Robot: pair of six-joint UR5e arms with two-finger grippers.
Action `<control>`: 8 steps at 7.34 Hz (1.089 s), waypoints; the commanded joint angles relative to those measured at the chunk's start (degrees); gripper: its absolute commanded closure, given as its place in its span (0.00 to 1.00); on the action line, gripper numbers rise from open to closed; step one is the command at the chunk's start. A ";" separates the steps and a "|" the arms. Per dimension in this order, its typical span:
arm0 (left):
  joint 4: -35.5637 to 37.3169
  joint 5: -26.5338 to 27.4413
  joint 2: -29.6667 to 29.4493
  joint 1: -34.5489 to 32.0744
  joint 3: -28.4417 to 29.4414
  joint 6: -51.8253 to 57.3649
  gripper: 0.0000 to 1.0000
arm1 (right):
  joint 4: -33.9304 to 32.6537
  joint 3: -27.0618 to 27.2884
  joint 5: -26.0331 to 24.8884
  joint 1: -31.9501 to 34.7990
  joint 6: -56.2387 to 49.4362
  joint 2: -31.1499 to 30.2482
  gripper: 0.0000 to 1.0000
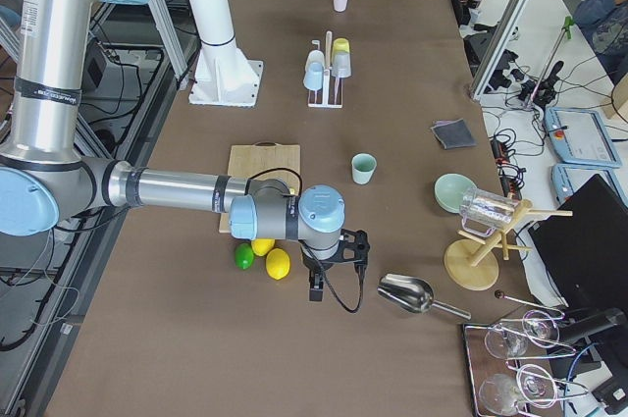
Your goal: Place cup on cup holder
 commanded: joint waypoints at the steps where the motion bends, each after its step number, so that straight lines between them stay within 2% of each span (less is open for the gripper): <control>1: 0.00 0.00 0.00 0.00 -0.06 0.00 0.02 | 0.38 0.27 0.30 -0.52 -0.15 -0.12 0.00; 5: 0.00 0.00 -0.18 0.00 0.03 0.00 0.02 | 1.86 0.45 1.34 -0.52 -0.76 -0.56 0.00; 6: 0.09 0.00 -0.09 0.00 0.03 0.00 0.02 | 1.88 -1.47 1.44 -0.70 -0.77 -0.04 0.00; 8: 0.00 0.00 -0.35 0.00 0.03 0.00 0.02 | 1.53 -1.23 1.70 -2.53 -0.85 2.23 0.00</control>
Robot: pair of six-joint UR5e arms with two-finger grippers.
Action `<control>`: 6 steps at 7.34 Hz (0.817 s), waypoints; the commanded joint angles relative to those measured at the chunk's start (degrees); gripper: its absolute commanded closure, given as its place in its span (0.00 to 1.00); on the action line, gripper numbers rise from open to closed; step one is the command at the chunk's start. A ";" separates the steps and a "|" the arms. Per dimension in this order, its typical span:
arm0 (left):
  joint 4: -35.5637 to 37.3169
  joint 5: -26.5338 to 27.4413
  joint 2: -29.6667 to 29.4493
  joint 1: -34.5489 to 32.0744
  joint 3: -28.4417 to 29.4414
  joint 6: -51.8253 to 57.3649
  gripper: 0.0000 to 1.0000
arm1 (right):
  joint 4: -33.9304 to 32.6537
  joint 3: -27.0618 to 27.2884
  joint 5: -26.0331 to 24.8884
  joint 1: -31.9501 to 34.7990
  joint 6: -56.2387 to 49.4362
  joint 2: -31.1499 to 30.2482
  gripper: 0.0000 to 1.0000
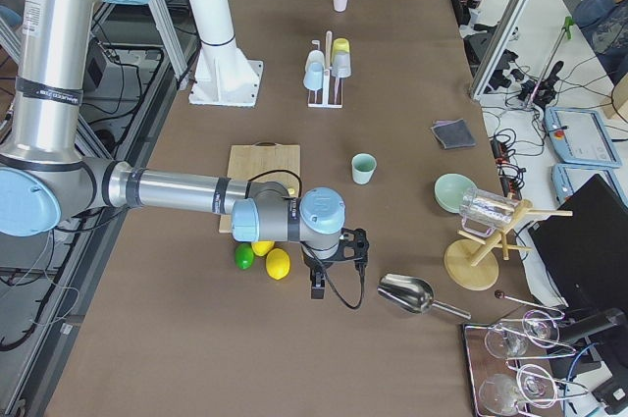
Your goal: Place cup on cup holder
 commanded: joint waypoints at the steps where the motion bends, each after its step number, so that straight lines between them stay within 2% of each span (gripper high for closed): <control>1: 0.06 0.00 -0.16 0.00 -0.04 0.00 0.02 | -0.48 -0.05 0.18 -2.86 0.02 4.56 0.00; 3: 0.06 0.00 -0.16 0.00 -0.04 0.00 0.02 | -2.66 -0.22 0.01 -7.51 0.90 10.71 0.00; 6: 0.24 -0.09 -0.77 0.00 0.05 0.00 0.02 | -14.60 0.04 -0.26 -13.92 1.25 23.28 0.00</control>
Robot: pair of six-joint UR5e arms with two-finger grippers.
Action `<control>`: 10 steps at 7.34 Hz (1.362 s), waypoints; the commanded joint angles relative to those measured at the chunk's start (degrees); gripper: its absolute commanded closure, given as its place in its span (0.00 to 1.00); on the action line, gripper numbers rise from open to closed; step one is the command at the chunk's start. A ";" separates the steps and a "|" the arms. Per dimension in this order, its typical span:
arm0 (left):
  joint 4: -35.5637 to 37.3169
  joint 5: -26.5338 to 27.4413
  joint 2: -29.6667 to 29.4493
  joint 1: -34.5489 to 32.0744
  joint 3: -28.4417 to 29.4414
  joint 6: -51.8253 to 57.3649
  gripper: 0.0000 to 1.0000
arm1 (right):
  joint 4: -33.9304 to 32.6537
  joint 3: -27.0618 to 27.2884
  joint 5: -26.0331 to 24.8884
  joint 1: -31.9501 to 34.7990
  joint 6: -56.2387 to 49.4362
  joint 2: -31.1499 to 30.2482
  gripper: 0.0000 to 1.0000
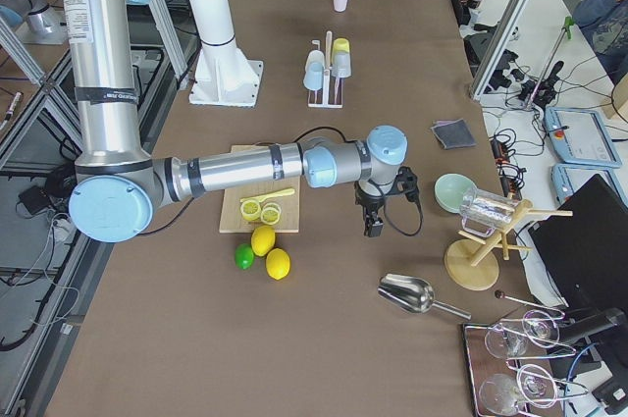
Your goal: Place cup on cup holder
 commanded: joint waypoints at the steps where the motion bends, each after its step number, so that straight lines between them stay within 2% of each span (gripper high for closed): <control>1: 0.04 -0.04 -0.35 0.00 0.03 0.00 0.02 | -5.18 -0.22 -0.67 -6.11 0.30 7.56 0.00; 3: 0.12 0.05 -0.09 0.00 0.03 0.00 0.02 | -6.23 -0.92 -4.96 -11.57 2.31 11.69 0.00; 6: 0.12 -0.04 -0.44 0.00 -0.06 0.00 0.02 | -7.56 -5.47 -6.12 -15.36 6.10 18.54 0.00; 8: 0.21 -0.04 -0.27 0.00 0.03 0.00 0.02 | -14.45 -6.19 -11.63 -19.48 5.58 23.81 0.00; 10: 0.21 -0.12 -0.09 0.00 -0.14 0.00 0.02 | -16.26 -8.29 -13.41 -22.22 3.92 24.98 0.00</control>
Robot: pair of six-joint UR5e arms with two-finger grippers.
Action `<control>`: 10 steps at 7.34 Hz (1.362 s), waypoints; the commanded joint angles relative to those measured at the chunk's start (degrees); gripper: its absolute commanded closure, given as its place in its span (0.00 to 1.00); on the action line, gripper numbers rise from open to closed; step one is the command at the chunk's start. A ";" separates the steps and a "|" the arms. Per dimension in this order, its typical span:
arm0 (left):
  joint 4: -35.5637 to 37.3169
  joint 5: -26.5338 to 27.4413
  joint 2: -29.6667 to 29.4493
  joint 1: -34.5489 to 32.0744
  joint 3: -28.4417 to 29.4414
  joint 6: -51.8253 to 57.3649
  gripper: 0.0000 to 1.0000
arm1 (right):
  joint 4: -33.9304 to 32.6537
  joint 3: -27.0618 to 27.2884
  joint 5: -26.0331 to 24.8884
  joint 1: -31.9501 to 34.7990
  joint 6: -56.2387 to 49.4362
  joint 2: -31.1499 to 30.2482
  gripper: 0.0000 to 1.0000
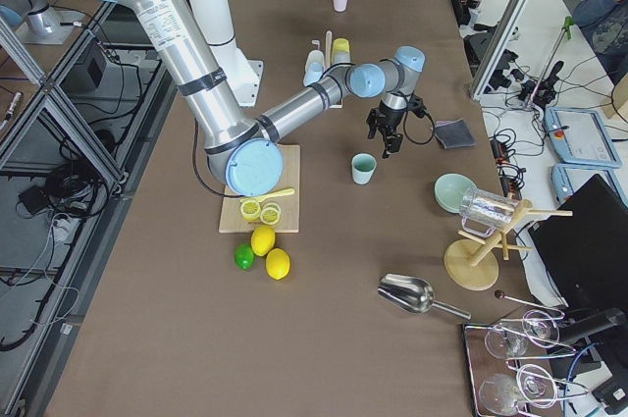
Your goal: Place cup on cup holder
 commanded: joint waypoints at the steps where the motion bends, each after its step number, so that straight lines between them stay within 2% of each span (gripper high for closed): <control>1: 0.18 -0.15 -0.20 0.07 0.00 0.00 0.02 | -1.46 -4.03 -1.43 -2.60 -3.88 1.55 0.00; 2: 1.66 -0.33 -0.99 0.59 -0.09 0.00 0.02 | -3.37 -6.14 -3.78 -3.57 -7.74 3.03 0.00; 4: 16.09 0.10 -10.43 2.26 0.61 0.17 0.02 | -9.44 -9.84 -10.46 -4.98 -15.65 9.26 0.00; 6: 25.54 0.46 -18.54 8.04 2.01 1.23 0.02 | -9.28 -12.91 -13.63 -4.98 -22.86 10.77 0.00; 8: 27.24 0.11 -23.39 8.42 5.61 1.23 0.02 | -9.54 -17.83 -12.95 -6.29 -27.54 11.92 0.00; 10: 27.34 -0.15 -24.29 8.51 5.89 1.23 0.02 | -11.38 -19.43 -12.51 -8.32 -27.99 11.92 0.00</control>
